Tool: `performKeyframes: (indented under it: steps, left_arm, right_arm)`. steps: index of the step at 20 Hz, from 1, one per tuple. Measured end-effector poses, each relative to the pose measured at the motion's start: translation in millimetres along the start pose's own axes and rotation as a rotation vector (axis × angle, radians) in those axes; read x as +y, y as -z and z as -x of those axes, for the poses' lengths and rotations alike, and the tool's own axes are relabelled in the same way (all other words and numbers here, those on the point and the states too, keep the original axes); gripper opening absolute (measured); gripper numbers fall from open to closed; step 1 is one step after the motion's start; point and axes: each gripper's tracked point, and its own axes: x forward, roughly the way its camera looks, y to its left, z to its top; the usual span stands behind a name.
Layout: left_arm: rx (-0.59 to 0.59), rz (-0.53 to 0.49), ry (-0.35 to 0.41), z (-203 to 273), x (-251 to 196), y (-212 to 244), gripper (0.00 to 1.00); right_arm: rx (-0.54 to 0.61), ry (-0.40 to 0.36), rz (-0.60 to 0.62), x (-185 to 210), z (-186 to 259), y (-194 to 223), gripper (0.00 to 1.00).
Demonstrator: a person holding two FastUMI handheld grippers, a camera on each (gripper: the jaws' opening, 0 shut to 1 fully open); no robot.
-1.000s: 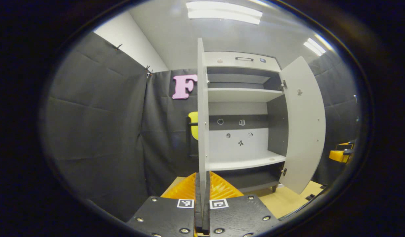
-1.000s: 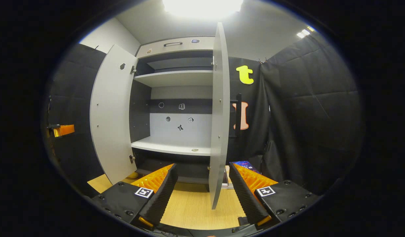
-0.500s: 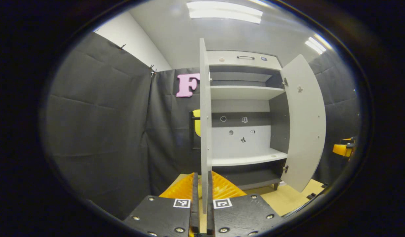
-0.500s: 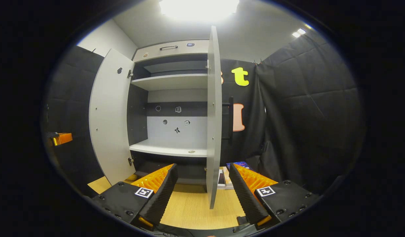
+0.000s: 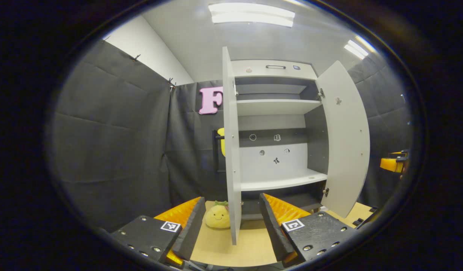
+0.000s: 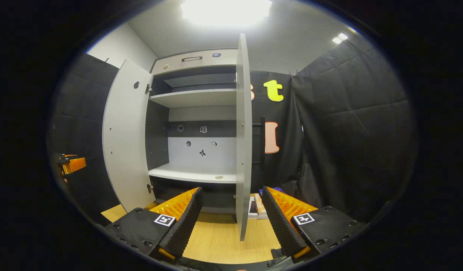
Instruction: Open the right door of the double-door shoe cabinet with the right hand, and open the left door with the left hand.
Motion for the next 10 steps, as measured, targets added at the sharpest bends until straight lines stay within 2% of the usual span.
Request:
performKeyframes:
  steps: [10]
  left_arm:
    - [-0.036, -0.02, -0.014, 12, 6, -2, 0.82]
  right_arm:
    - [-0.022, 0.013, -0.018, -2, 2, -8, 0.98]
